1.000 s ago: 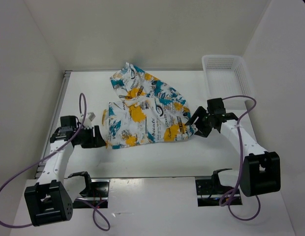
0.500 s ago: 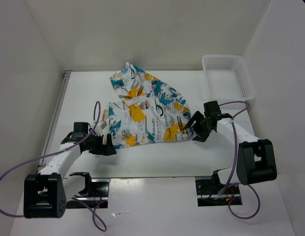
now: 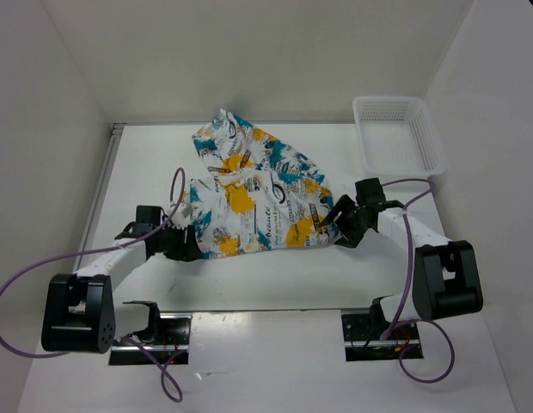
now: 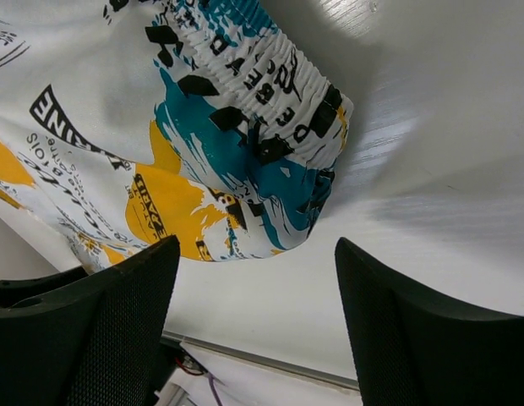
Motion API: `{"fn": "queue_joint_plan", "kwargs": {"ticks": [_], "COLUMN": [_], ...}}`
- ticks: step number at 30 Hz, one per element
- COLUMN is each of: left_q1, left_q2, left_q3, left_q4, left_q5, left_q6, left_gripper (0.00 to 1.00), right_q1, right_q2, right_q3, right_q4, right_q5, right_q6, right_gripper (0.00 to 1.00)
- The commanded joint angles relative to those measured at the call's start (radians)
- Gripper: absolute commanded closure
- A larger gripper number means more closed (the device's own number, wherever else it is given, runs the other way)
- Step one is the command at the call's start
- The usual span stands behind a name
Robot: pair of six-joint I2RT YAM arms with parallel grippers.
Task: Fold and stack the shorts
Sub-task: Flatten the shorts out
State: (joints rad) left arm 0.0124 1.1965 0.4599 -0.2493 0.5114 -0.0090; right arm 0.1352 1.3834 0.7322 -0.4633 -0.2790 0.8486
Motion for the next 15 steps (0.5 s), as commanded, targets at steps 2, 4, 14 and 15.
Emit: {"fn": "queue_joint_plan", "kwargs": {"ticks": [2,4,14,15], "left_q1": [-0.045,-0.057,-0.023,-0.023], "left_q2": [0.066,0.092,0.066,0.066], "left_q3": [0.034,0.049,0.203,0.203], "left_q4": [0.05,0.05,-0.111,-0.111], "left_q5": [0.005,0.006,-0.109,-0.109], "left_q6": [0.009,0.009,0.009,0.009], "left_gripper": [0.46,0.62,1.0,1.0], "right_q1": [0.009,0.0,0.0,0.0], "right_q2": [0.017,0.026,0.08,0.092], "right_q3": [-0.014,-0.014,0.016,0.007], "right_q4": [0.044,0.055,0.098,0.116], "right_q5": [-0.005,-0.014,0.07,0.07], "right_q6": [0.018,0.018,0.018,0.018], "right_gripper": [0.21,0.22,0.41,0.42]}}
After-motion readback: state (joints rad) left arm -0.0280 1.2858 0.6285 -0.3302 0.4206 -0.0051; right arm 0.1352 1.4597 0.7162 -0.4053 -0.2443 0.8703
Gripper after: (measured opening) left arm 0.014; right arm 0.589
